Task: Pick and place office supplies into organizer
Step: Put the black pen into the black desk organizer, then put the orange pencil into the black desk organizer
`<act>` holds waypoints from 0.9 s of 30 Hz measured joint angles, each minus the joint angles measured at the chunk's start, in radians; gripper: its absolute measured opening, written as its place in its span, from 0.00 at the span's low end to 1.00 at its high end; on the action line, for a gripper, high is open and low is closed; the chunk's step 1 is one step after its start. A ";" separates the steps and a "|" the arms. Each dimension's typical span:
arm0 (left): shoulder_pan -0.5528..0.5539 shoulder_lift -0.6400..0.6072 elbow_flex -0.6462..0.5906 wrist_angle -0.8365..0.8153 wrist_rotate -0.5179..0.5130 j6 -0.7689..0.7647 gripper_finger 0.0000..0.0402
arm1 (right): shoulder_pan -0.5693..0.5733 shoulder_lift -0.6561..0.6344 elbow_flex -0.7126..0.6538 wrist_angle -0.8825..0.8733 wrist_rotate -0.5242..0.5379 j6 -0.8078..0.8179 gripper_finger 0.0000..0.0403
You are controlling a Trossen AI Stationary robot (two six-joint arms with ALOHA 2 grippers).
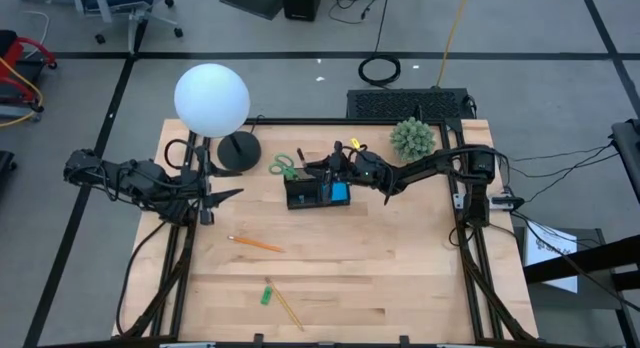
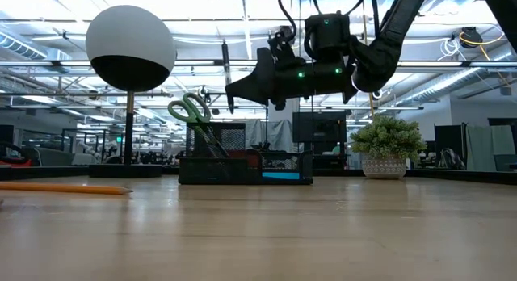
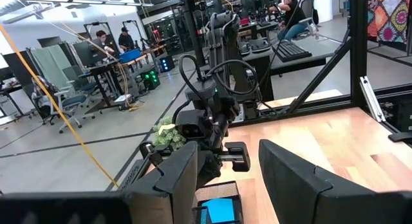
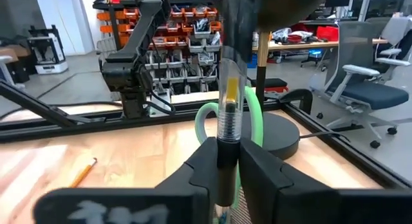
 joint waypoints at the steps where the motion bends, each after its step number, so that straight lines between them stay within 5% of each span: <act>1: 0.000 0.000 0.000 0.000 0.000 0.000 0.43 | -0.003 0.000 0.000 0.000 0.001 0.011 0.14; 14: 0.000 0.000 0.000 0.000 0.000 0.001 0.43 | -0.017 0.000 0.000 -0.001 0.001 0.050 0.39; 27: 0.000 0.000 0.000 0.000 0.000 0.006 0.43 | 0.003 -0.001 0.000 0.103 -0.002 0.023 0.38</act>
